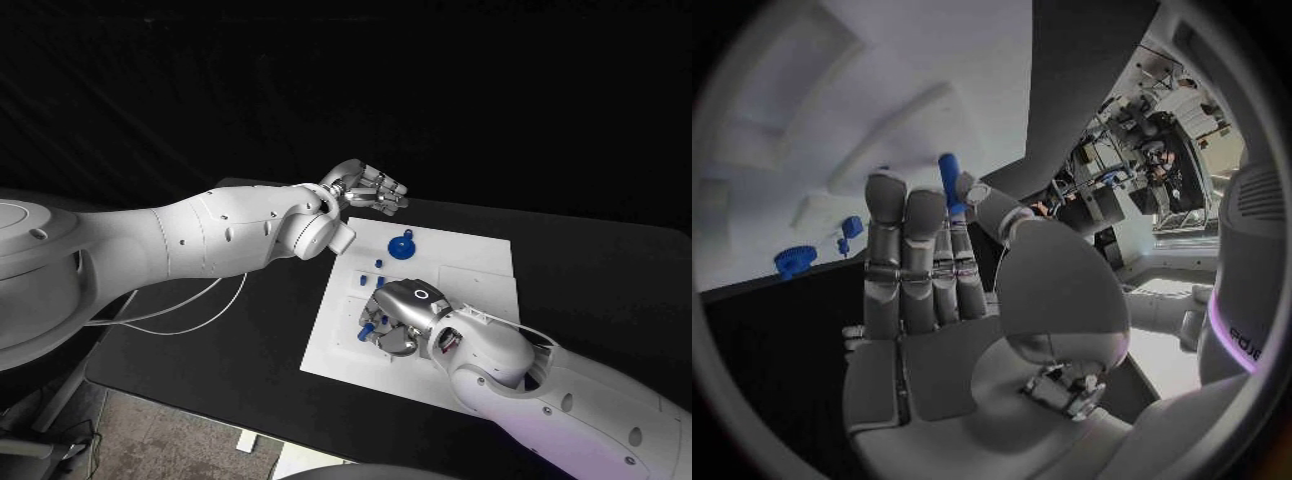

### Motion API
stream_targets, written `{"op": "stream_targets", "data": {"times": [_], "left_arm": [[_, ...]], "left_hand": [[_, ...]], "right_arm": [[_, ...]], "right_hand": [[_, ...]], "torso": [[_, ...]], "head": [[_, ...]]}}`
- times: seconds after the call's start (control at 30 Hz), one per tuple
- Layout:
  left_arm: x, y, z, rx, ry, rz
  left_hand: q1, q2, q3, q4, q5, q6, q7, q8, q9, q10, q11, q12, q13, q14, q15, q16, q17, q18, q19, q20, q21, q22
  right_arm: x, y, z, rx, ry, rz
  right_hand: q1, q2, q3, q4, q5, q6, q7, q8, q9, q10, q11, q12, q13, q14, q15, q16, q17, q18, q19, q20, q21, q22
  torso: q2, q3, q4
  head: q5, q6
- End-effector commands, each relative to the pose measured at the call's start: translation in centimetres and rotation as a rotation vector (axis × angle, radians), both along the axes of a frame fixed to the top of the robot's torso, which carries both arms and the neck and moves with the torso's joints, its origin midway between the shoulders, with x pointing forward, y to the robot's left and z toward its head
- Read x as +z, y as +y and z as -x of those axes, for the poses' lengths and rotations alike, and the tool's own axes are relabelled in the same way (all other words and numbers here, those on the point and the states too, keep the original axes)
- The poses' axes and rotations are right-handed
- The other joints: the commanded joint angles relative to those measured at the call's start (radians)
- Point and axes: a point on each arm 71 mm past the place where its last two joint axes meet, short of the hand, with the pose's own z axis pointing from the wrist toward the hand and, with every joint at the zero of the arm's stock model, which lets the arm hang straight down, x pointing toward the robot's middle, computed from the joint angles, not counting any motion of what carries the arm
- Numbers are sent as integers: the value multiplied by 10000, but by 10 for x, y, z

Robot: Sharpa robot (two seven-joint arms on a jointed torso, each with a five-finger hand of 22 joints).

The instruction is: Assemble the parts on the task board

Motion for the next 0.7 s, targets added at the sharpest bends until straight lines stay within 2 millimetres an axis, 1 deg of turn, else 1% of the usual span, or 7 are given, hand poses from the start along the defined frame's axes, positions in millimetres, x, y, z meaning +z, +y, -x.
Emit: {"op": "stream_targets", "data": {"times": [0.03, 0.27, 0.4, 0.53, 0.7], "left_arm": [[2, -3, 0, -171, -19, 112], [2, -2, 0, -168, -6, 107], [2, -3, 0, -174, -5, 108], [2, -2, 0, -164, -9, 106], [2, -2, 0, -162, -11, 106]], "left_hand": [[18, 114, -71, -7, 32, 13, 31, -17, -3, -84, 4, -12, -17, -60, 20, -42, -12, 31, 59, 25, 43, -9], [18, 114, -71, -7, 32, 13, 31, -17, -3, -84, 4, -12, -17, -60, 20, -42, -12, 31, 59, 25, 43, -9], [18, 114, -71, -7, 32, 13, 31, -17, -3, -84, 4, -12, -17, -60, 20, -42, -12, 31, 59, 25, 43, -9], [18, 114, -71, -7, 32, 13, 31, -17, -3, -84, 4, -12, -17, -60, 20, -42, -12, 31, 59, 25, 43, -9], [18, 114, -71, -7, 32, 13, 31, -17, -3, -84, 4, -12, -17, -60, 20, -42, -12, 31, 59, 25, 43, -9]], "right_arm": [[-6, -2, 1, -29, -3, 613], [-5, -4, 0, -161, -232, 690], [-5, -5, 0, -189, -302, 698], [-4, -5, 0, -199, -342, 694], [-4, -5, 1, -208, -373, 709]], "right_hand": [[18, 158, -1, -36, 57, 99, -51, 43, 20, 40, 12, 66, 10, -1, -82, -38, 12, 122, 371, -57, 41, 9], [13, 151, 16, -73, 57, 113, -54, 43, 20, 53, 9, 66, 10, -1, -86, -31, 18, 120, 374, -60, 72, 56], [13, 151, 16, -73, 57, 113, -54, 43, 20, 53, 9, 66, 10, -1, -86, -31, 18, 120, 374, -60, 72, 56], [13, 151, 16, -73, 57, 113, -54, 43, 20, 53, 9, 66, 10, -1, -86, -31, 18, 120, 374, -60, 72, 56], [1, 138, 44, -87, 57, 127, -59, 42, 19, 69, 5, 67, 11, -2, -88, -21, 25, 121, 377, -63, 93, 98]], "torso": [[-2, -1, 4], [2, 3, 3], [0, -1, 5], [-4, 5, 2], [1, 0, 4]], "head": [[-14, -1], [-22, -23], [-23, -16], [-44, 0], [-48, -11]]}}
